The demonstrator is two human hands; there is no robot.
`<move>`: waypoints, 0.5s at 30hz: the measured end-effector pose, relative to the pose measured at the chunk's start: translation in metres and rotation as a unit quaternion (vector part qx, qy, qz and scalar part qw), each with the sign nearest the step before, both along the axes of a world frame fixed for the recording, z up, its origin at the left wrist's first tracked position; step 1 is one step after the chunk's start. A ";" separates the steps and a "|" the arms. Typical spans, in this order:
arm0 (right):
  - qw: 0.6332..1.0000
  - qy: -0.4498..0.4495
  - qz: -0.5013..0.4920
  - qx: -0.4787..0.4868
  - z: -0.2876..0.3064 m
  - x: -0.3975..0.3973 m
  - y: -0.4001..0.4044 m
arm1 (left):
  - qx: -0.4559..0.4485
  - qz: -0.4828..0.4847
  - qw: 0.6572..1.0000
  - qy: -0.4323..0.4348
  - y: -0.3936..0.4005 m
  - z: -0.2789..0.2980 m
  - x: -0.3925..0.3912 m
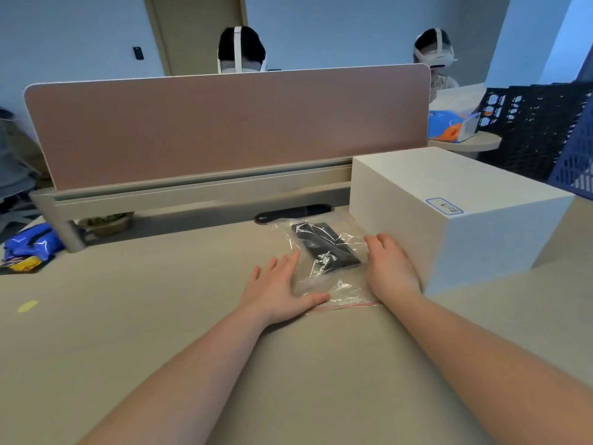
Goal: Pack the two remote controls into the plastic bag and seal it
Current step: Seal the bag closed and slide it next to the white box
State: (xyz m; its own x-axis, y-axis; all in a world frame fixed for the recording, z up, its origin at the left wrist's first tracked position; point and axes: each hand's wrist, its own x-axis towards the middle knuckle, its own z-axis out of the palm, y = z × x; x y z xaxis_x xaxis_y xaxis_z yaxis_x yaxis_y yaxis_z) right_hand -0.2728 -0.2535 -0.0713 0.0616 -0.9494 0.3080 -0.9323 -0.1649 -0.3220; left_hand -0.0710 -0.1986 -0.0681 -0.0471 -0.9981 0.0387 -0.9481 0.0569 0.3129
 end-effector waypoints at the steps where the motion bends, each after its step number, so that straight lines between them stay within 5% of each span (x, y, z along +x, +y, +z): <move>1: 1.000 0.002 0.001 0.007 -0.001 -0.002 0.003 | 0.002 0.003 1.000 -0.005 0.005 -0.001 -0.001; 15: 0.999 -0.005 0.005 0.041 0.001 -0.010 0.024 | -0.022 0.030 0.999 -0.027 0.037 -0.007 -0.007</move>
